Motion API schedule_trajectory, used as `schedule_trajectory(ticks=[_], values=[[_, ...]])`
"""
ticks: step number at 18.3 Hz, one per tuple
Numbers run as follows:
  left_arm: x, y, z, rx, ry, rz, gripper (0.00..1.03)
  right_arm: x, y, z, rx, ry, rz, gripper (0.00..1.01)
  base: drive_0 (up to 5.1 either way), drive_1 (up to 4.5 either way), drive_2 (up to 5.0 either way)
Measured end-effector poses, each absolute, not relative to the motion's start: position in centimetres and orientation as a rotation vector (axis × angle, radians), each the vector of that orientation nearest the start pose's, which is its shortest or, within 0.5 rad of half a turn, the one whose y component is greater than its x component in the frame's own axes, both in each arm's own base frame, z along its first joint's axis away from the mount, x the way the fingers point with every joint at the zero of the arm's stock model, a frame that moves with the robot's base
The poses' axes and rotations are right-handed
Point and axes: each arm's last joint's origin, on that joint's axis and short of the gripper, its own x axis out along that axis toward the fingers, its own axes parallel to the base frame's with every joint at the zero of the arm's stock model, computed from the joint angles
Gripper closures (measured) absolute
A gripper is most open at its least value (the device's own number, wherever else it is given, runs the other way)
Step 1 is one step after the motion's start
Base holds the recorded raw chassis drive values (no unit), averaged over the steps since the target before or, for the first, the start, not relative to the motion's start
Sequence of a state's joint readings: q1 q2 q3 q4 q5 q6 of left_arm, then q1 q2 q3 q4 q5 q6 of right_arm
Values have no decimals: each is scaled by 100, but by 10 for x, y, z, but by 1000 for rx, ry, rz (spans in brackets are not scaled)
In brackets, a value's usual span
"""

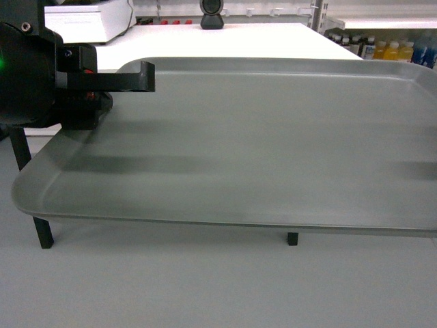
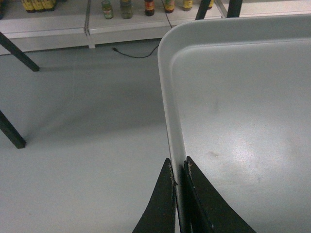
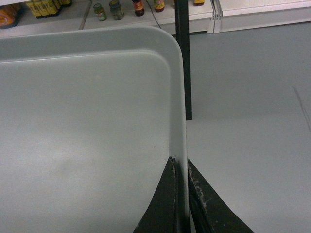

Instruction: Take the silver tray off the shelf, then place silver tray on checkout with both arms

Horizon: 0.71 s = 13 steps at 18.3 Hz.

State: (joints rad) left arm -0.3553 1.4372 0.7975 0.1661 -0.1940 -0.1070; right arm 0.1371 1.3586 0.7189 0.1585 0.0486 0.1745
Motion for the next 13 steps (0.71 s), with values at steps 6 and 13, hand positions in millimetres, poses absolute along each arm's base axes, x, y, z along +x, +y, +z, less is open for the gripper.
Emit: schedule_trajectory(ticks=[6, 13], values=[[286, -100, 223, 24, 464, -133, 100, 280, 37, 219, 127, 485, 44, 98, -512, 233, 233], [286, -100, 223, 25, 464, -131, 100, 280, 37, 218, 126, 487, 45, 98, -512, 233, 233]])
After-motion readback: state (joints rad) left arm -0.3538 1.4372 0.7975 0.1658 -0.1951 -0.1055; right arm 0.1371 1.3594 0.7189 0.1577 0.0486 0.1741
